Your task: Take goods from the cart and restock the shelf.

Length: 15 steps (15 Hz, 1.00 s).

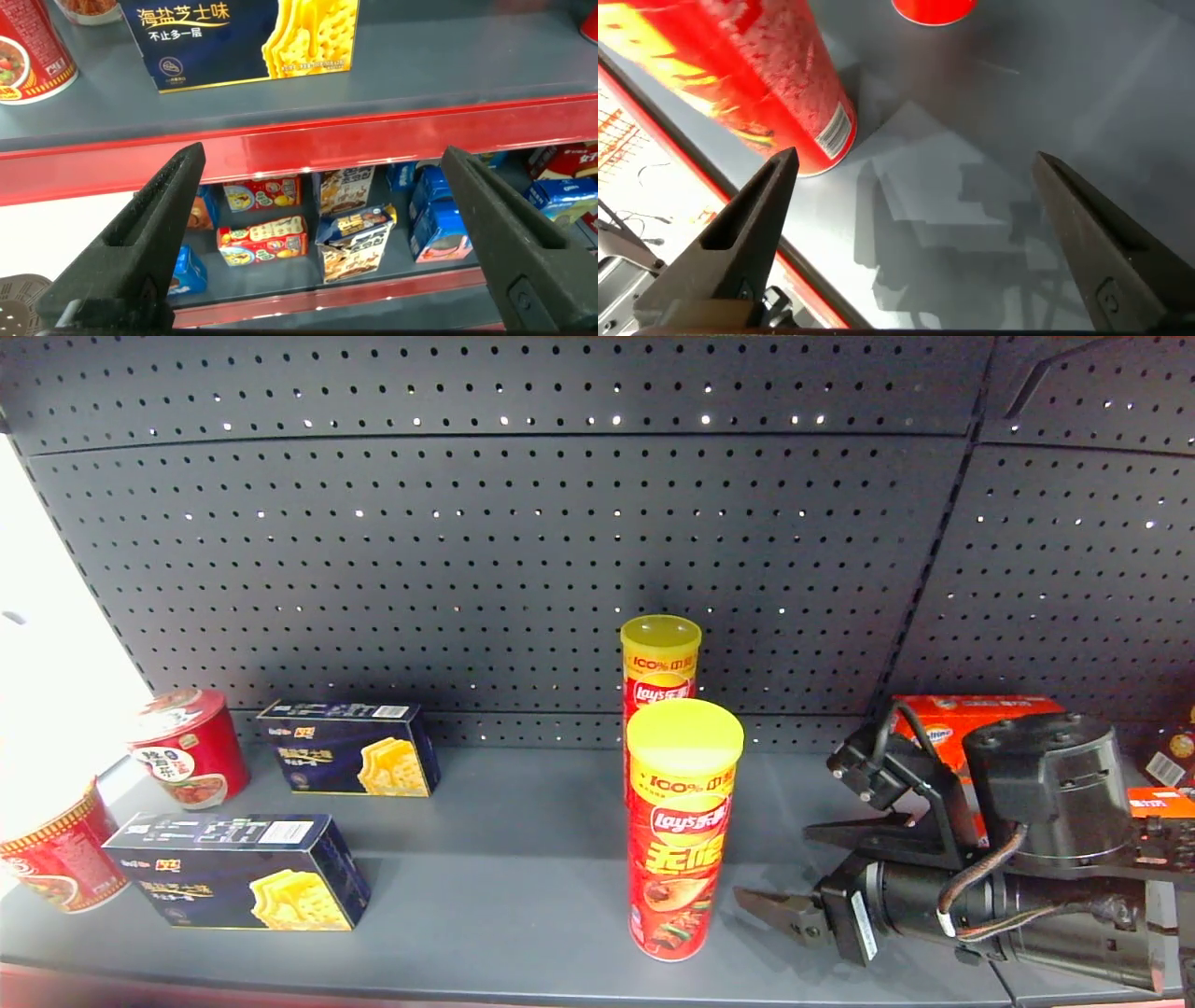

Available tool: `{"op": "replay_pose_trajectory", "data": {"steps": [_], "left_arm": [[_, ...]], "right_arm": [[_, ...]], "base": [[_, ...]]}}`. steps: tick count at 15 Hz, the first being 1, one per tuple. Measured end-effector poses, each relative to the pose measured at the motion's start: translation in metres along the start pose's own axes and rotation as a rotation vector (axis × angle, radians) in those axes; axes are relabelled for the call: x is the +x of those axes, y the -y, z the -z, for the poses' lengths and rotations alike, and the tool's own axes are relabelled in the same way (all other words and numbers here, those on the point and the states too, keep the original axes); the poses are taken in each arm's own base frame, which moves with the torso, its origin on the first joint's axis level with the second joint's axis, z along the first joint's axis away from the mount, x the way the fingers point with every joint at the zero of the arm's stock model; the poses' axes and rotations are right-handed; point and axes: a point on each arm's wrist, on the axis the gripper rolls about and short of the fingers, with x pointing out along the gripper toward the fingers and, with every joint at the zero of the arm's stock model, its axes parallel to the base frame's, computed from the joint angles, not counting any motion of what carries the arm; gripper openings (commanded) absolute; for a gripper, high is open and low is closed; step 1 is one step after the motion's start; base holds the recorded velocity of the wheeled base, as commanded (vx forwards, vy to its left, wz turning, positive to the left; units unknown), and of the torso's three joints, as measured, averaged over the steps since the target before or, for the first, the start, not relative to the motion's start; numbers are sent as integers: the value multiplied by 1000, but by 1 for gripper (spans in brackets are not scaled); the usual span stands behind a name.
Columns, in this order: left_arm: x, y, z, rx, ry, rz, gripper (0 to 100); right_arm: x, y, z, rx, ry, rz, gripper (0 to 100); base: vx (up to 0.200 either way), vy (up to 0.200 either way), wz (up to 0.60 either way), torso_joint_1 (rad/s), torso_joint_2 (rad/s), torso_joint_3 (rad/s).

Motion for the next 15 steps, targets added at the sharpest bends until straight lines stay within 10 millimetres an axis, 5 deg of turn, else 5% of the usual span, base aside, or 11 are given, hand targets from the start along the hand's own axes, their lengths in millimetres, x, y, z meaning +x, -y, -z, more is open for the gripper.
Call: {"op": "replay_pose_trajectory", "data": {"steps": [15], "left_arm": [[1,0,0,0,-8,0,100]], "right_arm": [[22,0,-5,-1,-17,-5,100]], "base": [[0,0,0,0,0,0]]}}
